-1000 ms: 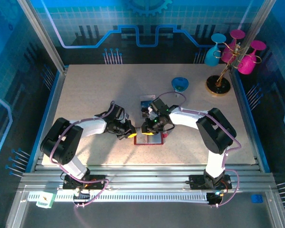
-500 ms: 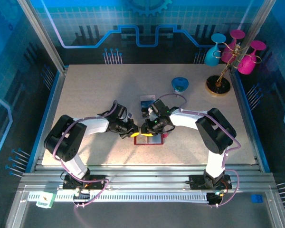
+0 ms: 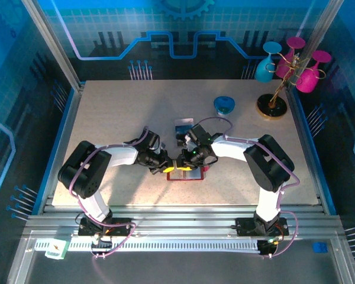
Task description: Take the credit cards out of the card holder
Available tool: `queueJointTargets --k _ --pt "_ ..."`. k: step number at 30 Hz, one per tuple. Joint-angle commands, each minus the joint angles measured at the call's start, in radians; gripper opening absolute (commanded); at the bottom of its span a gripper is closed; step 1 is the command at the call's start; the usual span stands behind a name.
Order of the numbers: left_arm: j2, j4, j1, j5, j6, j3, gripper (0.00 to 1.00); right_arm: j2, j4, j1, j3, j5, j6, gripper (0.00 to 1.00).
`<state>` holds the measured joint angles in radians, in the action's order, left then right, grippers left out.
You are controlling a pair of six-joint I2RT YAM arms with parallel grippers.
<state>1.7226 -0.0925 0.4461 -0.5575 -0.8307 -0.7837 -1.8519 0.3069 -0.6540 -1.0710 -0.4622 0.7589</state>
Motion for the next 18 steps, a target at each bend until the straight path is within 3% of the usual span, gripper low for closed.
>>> queueJointTargets --k 1,18 --pt "0.008 -0.051 0.004 0.01 0.028 -0.023 0.09 -0.017 0.041 -0.001 0.011 0.019 -0.018 0.27" --pt "-0.008 -0.059 0.005 0.015 0.029 -0.02 0.13 0.006 0.099 0.003 0.004 0.084 -0.049 0.27"
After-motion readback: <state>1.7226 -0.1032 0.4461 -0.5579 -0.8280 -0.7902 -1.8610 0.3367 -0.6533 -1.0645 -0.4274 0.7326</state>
